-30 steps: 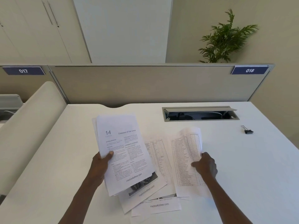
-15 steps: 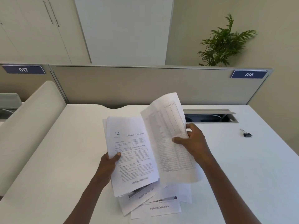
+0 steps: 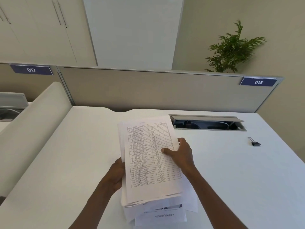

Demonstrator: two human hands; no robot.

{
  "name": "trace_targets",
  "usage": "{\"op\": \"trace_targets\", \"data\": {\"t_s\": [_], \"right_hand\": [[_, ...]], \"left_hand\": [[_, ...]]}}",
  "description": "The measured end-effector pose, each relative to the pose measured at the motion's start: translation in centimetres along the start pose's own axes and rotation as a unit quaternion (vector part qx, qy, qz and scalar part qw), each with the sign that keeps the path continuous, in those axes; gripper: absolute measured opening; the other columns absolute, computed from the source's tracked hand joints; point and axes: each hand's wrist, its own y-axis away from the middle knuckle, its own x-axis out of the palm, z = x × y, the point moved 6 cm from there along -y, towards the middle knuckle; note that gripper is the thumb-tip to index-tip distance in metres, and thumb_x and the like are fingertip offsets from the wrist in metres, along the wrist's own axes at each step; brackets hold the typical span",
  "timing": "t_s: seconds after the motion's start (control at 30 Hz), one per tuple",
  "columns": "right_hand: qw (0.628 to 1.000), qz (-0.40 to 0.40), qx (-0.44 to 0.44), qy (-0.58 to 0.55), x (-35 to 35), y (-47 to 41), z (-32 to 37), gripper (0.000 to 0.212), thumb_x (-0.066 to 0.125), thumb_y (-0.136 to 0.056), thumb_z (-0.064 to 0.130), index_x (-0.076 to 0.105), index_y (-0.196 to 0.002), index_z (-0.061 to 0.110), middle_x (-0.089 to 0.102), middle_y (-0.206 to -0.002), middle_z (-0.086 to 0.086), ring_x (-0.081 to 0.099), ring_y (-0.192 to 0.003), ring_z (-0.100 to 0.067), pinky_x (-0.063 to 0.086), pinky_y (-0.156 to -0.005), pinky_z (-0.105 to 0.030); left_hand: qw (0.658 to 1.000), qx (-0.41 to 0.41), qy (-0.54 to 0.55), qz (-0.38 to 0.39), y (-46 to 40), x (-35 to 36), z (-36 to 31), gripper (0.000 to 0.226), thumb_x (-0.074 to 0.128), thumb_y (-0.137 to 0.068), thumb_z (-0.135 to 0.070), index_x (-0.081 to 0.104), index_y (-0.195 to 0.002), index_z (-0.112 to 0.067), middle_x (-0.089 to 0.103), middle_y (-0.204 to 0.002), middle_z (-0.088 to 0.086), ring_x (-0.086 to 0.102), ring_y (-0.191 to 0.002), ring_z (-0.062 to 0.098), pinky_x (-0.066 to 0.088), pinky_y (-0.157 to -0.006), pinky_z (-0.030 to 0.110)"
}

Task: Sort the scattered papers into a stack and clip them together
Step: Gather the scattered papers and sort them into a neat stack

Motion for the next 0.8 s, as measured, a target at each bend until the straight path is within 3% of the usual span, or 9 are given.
{"op": "trace_targets", "data": {"t_s": [0.1,0.27,0.33,0.4,0.43,0.5,0.57,0.67,0.8], "right_hand": [[1.000,-0.013,0.003,0.003,0.5,-0.2,-0.7,0.085,0.080,-0.055,0.061,0.043,-0.123,0.025,0.058,-0.120,0.000,0.060,-0.108,-0.021,0.056,-0.090,-0.046],[0.995,0.024,0.031,-0.089,1.3,-0.3,-1.2,0.062,0.087,-0.069,0.027,0.051,-0.118,0.015,0.067,-0.111,0.001,0.066,-0.097,-0.019,0.058,-0.082,-0.035],[0.996,0.015,0.015,-0.083,1.7,-0.3,-0.9,0.054,0.086,-0.071,0.024,0.052,-0.112,0.015,0.064,-0.105,0.004,0.065,-0.093,-0.017,0.055,-0.075,-0.026],[0.997,0.007,0.000,-0.074,2.0,-0.3,-0.7,0.052,0.085,-0.072,0.024,0.050,-0.110,0.017,0.062,-0.103,0.006,0.063,-0.093,-0.016,0.053,-0.075,-0.025],[0.997,0.005,-0.011,-0.072,2.2,-0.3,-0.6,0.052,0.085,-0.072,0.025,0.050,-0.111,0.017,0.062,-0.103,0.007,0.063,-0.093,-0.015,0.053,-0.076,-0.026],[0.998,0.007,-0.020,-0.066,2.6,-0.3,-0.4,0.055,0.084,-0.073,0.025,0.051,-0.115,0.015,0.061,-0.103,0.009,0.061,-0.093,-0.013,0.051,-0.078,-0.026],[0.998,0.017,-0.023,-0.061,3.1,-0.5,-0.4,0.056,0.084,-0.074,0.025,0.050,-0.117,0.014,0.060,-0.105,0.009,0.060,-0.095,-0.013,0.051,-0.080,-0.025],[0.996,0.029,0.000,-0.082,3.6,-0.9,-1.3,0.054,0.082,-0.075,0.033,0.053,-0.117,0.016,0.065,-0.113,0.004,0.063,-0.103,-0.016,0.055,-0.088,-0.034],[0.992,-0.006,0.063,-0.110,2.7,-1.1,-2.7,0.028,0.061,-0.092,0.041,0.061,-0.102,0.015,0.068,-0.093,0.004,0.064,-0.084,-0.013,0.051,-0.067,-0.022]], "left_hand": [[1.000,-0.011,0.022,0.004,-0.2,-0.4,0.3,0.022,0.059,-0.091,-0.006,0.072,-0.108,-0.002,0.072,-0.107,0.026,0.073,-0.089,0.037,0.060,-0.072,0.045],[1.000,-0.010,0.010,0.013,-0.7,-0.6,0.4,0.029,0.059,-0.092,-0.008,0.066,-0.119,-0.001,0.065,-0.120,0.030,0.070,-0.097,0.040,0.058,-0.081,0.050],[0.999,-0.019,0.041,0.004,-0.6,-0.5,0.0,0.036,0.048,-0.100,-0.031,0.069,-0.119,-0.008,0.067,-0.121,0.026,0.070,-0.100,0.038,0.058,-0.081,0.049],[0.994,-0.051,0.093,0.021,-0.6,-0.4,-0.1,0.064,0.031,-0.097,-0.061,0.068,-0.122,-0.015,0.069,-0.121,0.019,0.068,-0.109,0.038,0.057,-0.086,0.050],[0.992,-0.058,0.106,0.028,-0.5,-0.4,-0.2,0.070,0.028,-0.094,-0.066,0.067,-0.123,-0.016,0.069,-0.121,0.018,0.066,-0.111,0.038,0.055,-0.089,0.051],[0.995,-0.042,0.085,0.042,-0.4,-0.3,-0.5,0.056,0.044,-0.096,-0.054,0.066,-0.125,-0.012,0.068,-0.124,0.019,0.065,-0.113,0.037,0.051,-0.096,0.053],[0.999,-0.011,0.025,0.021,-0.9,-1.1,-0.4,0.041,0.064,-0.088,-0.027,0.065,-0.124,-0.007,0.066,-0.126,0.021,0.068,-0.109,0.037,0.050,-0.098,0.053],[1.000,0.006,-0.008,-0.004,-1.3,-2.2,-0.1,0.034,0.064,-0.088,-0.010,0.065,-0.121,-0.006,0.069,-0.121,0.021,0.070,-0.105,0.037,0.054,-0.090,0.051],[1.000,0.017,0.006,-0.020,-1.3,-3.2,-0.4,0.031,0.064,-0.088,-0.010,0.066,-0.119,-0.008,0.073,-0.114,0.016,0.071,-0.101,0.036,0.060,-0.075,0.043]]}}
